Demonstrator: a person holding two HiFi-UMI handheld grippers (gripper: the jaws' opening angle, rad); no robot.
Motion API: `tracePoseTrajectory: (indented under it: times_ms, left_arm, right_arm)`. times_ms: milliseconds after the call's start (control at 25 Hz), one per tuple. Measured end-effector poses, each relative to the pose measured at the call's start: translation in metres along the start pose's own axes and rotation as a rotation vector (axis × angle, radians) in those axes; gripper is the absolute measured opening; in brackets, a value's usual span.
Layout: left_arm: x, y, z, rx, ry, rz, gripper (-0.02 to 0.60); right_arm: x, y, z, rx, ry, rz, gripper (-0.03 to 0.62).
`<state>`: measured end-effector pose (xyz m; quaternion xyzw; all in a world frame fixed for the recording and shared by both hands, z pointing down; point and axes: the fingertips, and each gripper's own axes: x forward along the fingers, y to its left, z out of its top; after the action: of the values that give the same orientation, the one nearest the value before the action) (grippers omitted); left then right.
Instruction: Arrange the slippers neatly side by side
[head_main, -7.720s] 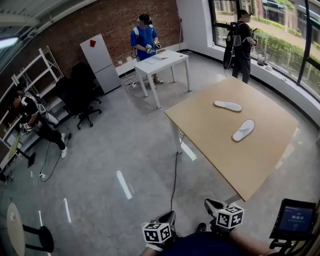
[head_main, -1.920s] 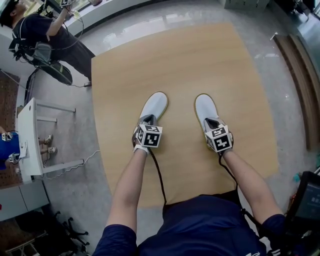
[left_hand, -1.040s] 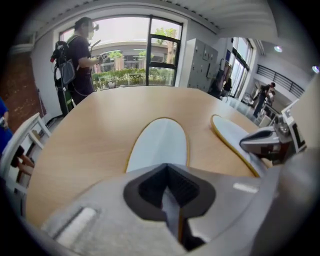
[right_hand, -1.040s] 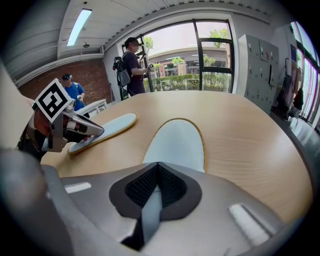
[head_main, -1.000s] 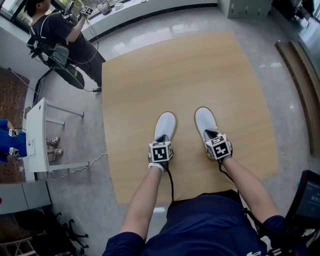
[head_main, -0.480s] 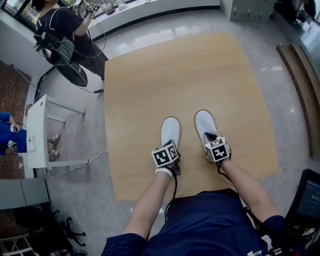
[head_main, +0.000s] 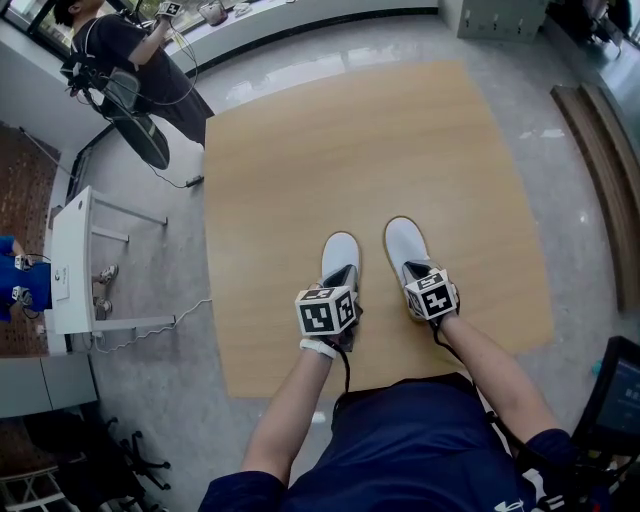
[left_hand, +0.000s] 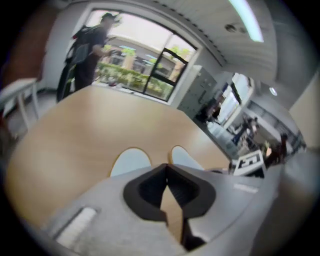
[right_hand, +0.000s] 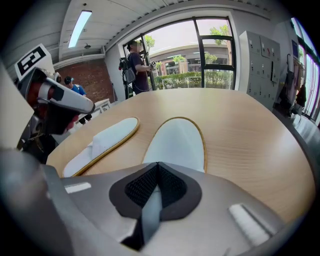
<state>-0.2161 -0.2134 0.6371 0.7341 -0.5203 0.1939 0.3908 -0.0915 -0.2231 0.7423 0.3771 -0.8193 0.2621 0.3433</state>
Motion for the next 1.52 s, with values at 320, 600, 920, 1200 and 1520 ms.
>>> tracePoseTrajectory:
  times_ms: [320, 600, 920, 1200, 1520]
  left_arm:
    - [0.036, 0.042, -0.066, 0.881, 0.338, 0.063, 0.003]
    - [0.040, 0.049, -0.090, 0.714, 0.222, 0.154, 0.003]
    - [0.042, 0.028, -0.099, 0.632, 0.208, 0.160, 0.003]
    - [0.049, 0.017, -0.100, 0.531, 0.208, 0.152, 0.003]
    - [0.055, 0.004, -0.104, 0.571, 0.213, 0.115, 0.003]
  right_arm:
    - [-0.004, 0.008, 0.005, 0.001, 0.008, 0.000, 0.006]
    - [-0.003, 0.009, -0.003, -0.004, 0.003, -0.011, 0.006]
    - [-0.003, 0.010, -0.007, 0.008, 0.006, -0.021, 0.006]
    - [-0.001, 0.015, -0.011, 0.044, 0.018, -0.016, 0.006]
    - [-0.002, 0.030, -0.018, 0.152, 0.039, 0.014, 0.006]
